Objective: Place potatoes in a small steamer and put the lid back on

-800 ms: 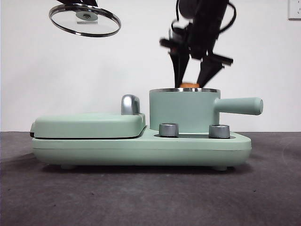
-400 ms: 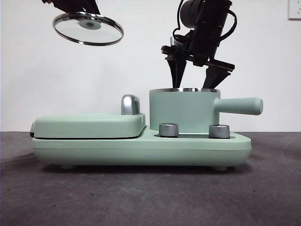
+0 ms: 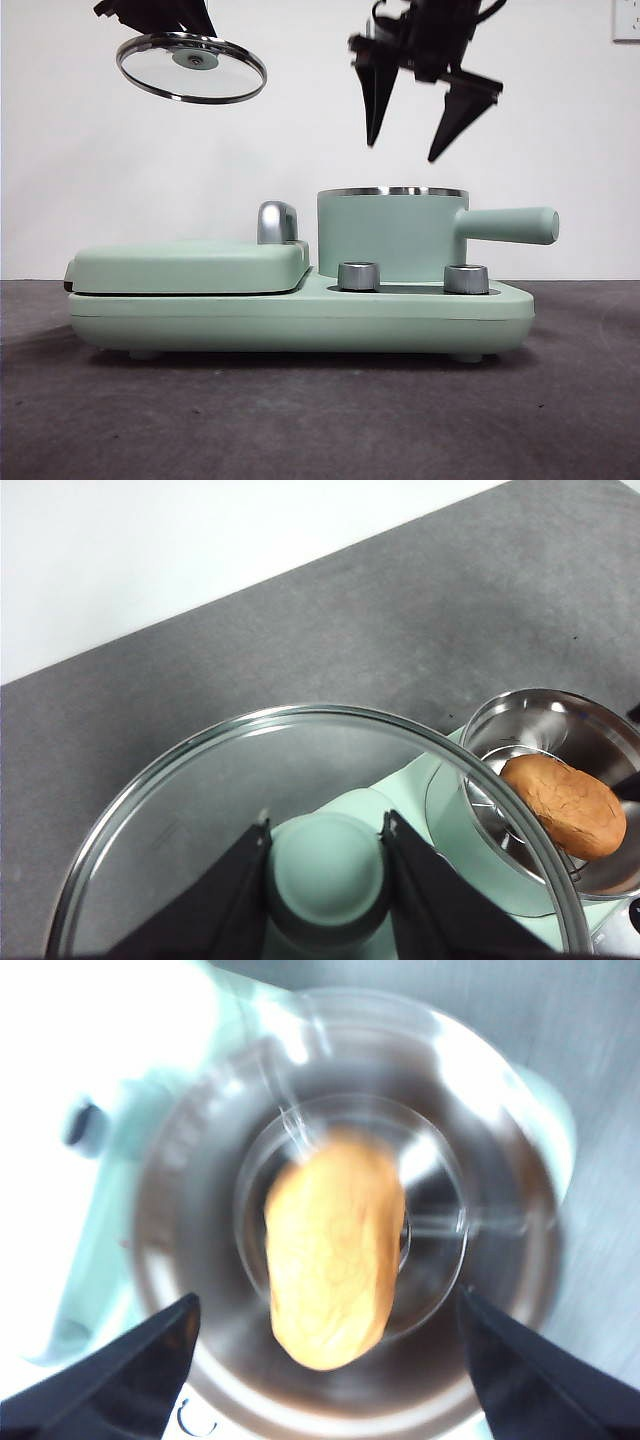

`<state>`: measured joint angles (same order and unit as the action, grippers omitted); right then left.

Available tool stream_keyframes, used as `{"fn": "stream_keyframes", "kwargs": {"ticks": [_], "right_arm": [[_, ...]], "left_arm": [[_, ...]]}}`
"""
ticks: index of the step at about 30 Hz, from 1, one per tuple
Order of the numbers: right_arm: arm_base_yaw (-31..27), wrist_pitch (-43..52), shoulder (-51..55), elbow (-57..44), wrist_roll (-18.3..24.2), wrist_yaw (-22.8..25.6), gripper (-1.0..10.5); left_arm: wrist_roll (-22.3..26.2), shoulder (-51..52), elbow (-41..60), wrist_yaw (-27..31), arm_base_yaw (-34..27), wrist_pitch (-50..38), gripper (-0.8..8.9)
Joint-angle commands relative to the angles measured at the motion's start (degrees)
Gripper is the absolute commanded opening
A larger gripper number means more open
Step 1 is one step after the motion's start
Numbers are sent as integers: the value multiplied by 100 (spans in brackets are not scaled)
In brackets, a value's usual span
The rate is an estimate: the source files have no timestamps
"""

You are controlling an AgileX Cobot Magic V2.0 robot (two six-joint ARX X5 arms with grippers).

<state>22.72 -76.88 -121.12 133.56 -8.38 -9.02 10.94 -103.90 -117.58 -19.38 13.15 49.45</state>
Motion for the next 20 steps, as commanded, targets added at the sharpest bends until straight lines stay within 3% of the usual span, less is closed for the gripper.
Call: {"fn": "stream_keyframes", "kwargs": {"ticks": [1,11,20], "right_arm": [[46,-437,131,157,151,-9,407],[190,-457,1670,-951,291,9,406],[459,-448,4395,-4041,356,439,405]], "left_arm": [[-11,-157,-138,-44,52,-179,17],[-7,-479,-138,-44,455,-116,17],[37,-772,-138,-44,1187,-332,17]]}}
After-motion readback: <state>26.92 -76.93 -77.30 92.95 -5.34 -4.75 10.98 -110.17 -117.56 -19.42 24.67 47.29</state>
